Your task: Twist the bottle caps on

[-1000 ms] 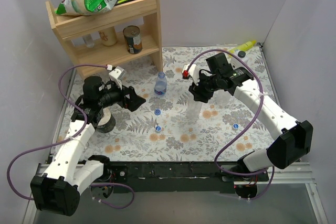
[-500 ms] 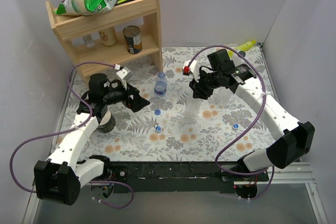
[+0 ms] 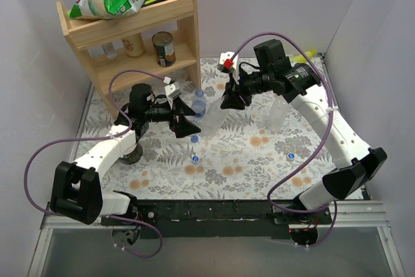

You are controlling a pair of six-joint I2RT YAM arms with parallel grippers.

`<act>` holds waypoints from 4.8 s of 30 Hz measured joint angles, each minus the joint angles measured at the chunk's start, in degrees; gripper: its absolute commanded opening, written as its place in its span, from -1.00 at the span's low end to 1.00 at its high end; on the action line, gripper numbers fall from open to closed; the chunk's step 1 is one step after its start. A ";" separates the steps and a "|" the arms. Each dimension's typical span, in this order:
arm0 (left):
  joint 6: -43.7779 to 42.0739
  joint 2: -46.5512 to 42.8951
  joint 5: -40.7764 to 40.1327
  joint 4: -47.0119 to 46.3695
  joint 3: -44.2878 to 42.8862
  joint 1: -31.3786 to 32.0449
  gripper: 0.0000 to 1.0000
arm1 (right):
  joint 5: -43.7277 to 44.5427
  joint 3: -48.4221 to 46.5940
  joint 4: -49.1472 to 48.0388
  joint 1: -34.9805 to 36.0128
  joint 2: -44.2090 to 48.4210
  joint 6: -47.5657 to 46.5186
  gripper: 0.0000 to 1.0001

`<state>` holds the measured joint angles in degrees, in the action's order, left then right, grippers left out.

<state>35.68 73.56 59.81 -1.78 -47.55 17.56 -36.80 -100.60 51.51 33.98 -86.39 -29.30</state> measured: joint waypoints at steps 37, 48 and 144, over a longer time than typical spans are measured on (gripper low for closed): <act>-1.53 8.09 -5.42 -5.11 -3.04 13.79 0.32 | -4.13 -4.61 -2.03 1.05 -3.13 5.57 -0.97; 0.39 5.07 -8.90 -7.85 -0.31 14.05 -0.42 | 1.75 0.35 1.38 0.31 1.77 1.73 0.53; -22.86 -6.97 -14.84 -3.54 18.43 20.63 -1.00 | 6.10 2.10 11.08 13.90 4.52 -20.81 -0.42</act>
<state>12.82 66.59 44.97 -5.32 -29.12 38.20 -30.70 -98.50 62.59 47.88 -81.87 -50.11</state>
